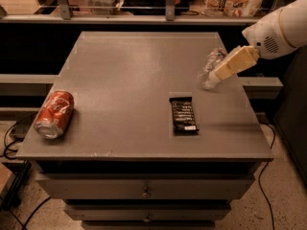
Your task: Move water bottle near coke can
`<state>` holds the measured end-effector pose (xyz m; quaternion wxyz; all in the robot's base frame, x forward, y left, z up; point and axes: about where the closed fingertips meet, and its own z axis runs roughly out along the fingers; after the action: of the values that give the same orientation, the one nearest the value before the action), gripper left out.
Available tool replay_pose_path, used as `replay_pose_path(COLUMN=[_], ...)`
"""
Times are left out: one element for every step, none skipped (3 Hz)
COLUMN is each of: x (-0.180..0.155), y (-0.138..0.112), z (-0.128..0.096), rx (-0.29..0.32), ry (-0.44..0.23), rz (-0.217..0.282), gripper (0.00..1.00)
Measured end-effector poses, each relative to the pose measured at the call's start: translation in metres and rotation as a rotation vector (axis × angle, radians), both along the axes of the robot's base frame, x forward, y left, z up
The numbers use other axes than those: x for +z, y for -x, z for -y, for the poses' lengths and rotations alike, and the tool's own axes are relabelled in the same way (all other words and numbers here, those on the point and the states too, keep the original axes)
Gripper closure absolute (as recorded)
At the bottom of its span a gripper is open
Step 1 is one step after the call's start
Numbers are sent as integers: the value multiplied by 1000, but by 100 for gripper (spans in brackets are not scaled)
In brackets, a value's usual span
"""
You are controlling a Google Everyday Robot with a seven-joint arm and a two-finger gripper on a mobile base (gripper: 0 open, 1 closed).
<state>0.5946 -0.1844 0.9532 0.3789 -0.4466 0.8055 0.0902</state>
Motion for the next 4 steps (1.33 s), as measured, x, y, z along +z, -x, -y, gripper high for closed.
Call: replay_pose_path(x=[-19, -43, -62, -84], y=[-28, -56, -75, -89], z=[-5, -7, -2, 0], rx=[-85, -197, -287, -347], ry=[-88, -163, -215, -252], rz=[-22, -30, -36, -63], gripper=[0, 0, 0, 0])
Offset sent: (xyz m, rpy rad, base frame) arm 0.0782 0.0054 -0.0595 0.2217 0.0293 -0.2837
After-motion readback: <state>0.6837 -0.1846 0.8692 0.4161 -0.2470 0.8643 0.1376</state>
